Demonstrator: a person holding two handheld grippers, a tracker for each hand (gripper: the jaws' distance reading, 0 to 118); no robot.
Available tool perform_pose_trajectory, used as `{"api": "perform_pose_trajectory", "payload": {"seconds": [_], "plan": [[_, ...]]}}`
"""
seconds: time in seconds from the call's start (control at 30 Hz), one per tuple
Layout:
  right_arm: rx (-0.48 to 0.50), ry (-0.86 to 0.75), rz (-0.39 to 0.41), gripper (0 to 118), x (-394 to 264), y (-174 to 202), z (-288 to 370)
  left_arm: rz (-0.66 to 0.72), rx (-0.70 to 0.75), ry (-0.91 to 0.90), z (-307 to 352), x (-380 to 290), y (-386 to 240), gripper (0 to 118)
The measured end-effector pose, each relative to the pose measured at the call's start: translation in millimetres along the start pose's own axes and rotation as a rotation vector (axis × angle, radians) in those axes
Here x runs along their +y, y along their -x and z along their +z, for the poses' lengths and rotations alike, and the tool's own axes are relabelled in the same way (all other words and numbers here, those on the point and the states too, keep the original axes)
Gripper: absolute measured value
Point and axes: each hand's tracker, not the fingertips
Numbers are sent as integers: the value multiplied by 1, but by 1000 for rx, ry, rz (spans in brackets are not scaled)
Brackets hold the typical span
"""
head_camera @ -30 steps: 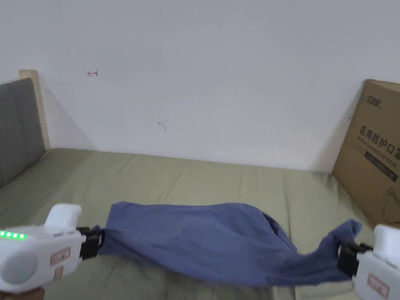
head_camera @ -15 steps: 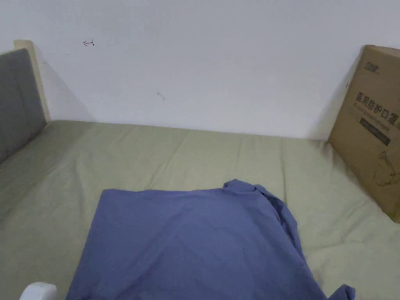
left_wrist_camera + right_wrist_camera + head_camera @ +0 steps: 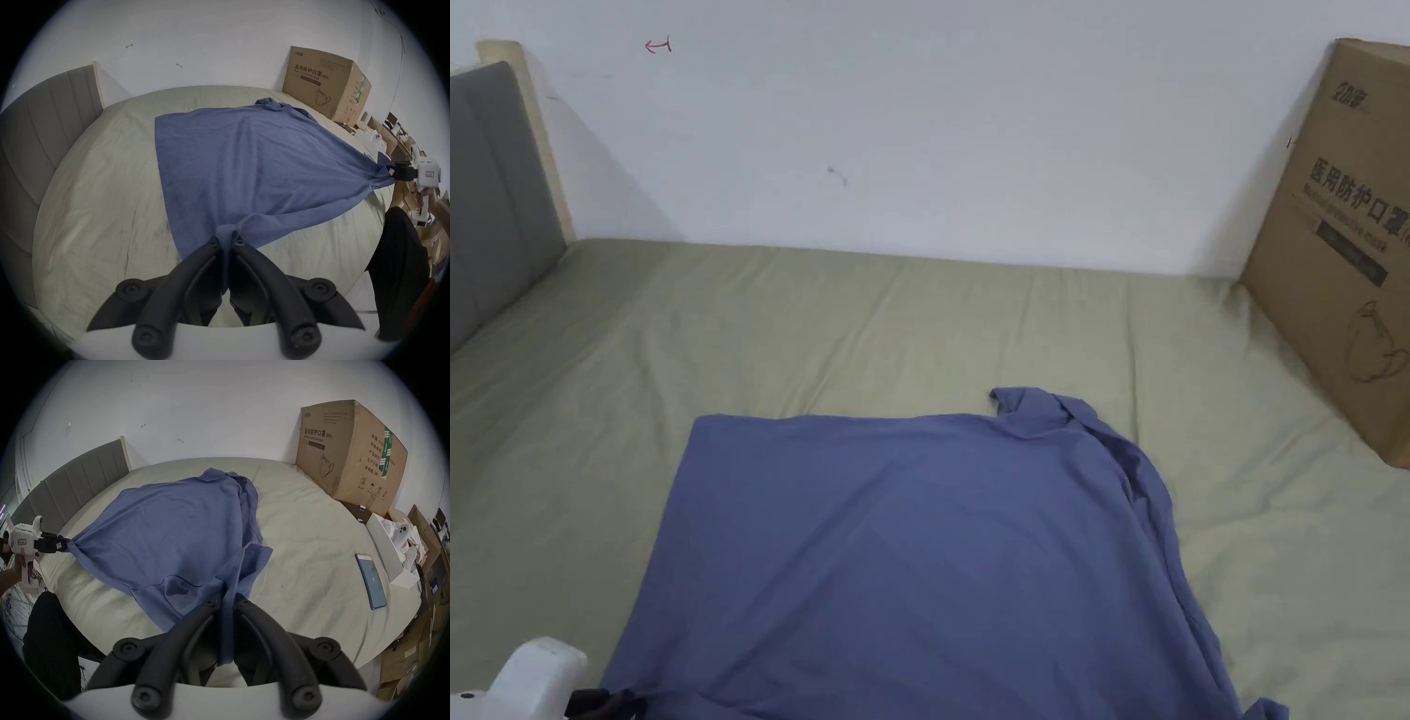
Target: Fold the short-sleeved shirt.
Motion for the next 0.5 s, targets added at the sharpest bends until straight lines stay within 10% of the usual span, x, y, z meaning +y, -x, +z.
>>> {"api": "perform_pose_trajectory", "payload": {"seconds": [0.17,0.23,0.27,0.5], "plan": [[20,29,-13,24,12,7,8,44,21,31,-2,-7,-4,18],[20,47,-8,107,14,10,13,85,40,1,8,-8,-2,77],[19,41,-8,118,13,4,14,99,48,-9,15,-7,-2,95],[-49,-259,-4,118,40,28,74,121,109,-245,101,18,-25,103]]}}
